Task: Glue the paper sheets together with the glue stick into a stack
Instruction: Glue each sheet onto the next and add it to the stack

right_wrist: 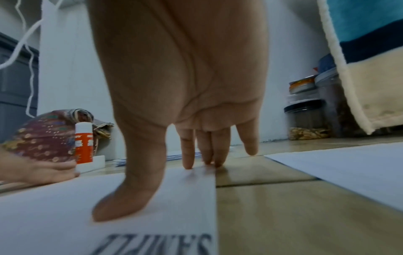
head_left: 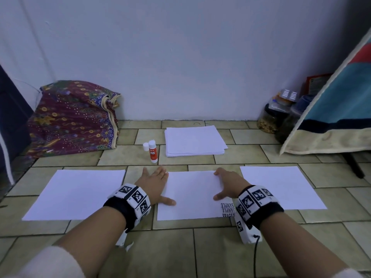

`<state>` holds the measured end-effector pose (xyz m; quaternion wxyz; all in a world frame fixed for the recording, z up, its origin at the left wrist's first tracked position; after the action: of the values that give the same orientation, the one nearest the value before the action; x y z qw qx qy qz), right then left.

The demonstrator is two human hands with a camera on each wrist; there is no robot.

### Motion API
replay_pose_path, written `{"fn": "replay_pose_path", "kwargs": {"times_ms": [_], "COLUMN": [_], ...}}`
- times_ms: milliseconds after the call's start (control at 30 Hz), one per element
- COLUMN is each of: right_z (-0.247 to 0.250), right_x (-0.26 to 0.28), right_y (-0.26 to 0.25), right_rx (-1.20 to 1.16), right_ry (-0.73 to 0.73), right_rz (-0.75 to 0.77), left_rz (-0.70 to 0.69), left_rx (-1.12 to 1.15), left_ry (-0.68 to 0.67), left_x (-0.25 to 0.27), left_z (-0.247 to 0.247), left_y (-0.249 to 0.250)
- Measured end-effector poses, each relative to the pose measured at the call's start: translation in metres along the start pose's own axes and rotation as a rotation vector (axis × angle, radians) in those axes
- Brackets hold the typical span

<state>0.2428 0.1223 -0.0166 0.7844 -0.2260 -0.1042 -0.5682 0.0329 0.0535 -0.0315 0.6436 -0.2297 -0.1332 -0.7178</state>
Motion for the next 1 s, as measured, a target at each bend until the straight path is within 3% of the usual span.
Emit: {"fn": "replay_pose_path", "kwargs": {"times_ms": [133,200,300,500,567,700,833,1000], "right_z": [0.003,-0.004,-0.019,-0.032,-0.033,-0.031,-0.031,-0.01], "right_x": [0.002,-0.003,-0.014,-0.012,-0.01,-0.006,-0.008,-0.015], "right_y": [-0.017,-0.031,-0.054,-0.095,-0.108,-0.123,-0.112,-0.057], "right_rx": [0.381,0.334,0.248,0.196,0.163,0.085,0.107,0.067], "right_ry": [0.057,0.033,0.023,0.065,0.036,-0.019,-0.089,-0.018], "right_rz": [-0.092,-0.096,-0.042,0.207,0.31,0.393,0.329,0.128], "left_rz": [0.022,-0.066,-0.198,-0.045,0.016,0.031,0.015,0.017], "left_rx": [-0.02,0.026,0.059,0.113,0.195,0.199,0.136,0.09], "left_ry": [0.225,0.284,0.266,0.305,0.281,0.079,0.027,0.011], "left_x": [0.002,0.003,0.004,0.016,0.01,-0.003,-0.006,-0.006], "left_z": [0.032,0.035,0.026,0.038,0.031,0.002,-0.005,-0.007], "left_y": [0.003,0.017,0.041,0.026,0.014,0.006,0.006,0.005]}}
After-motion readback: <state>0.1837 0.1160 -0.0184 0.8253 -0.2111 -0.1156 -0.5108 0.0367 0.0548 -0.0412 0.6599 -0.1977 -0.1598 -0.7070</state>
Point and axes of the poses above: each hand's wrist, its own x-axis away from the middle knuckle, its own z-axis out of the back of the hand, y = z × x, the point moved 8 cm from there along -x, towards the middle knuckle
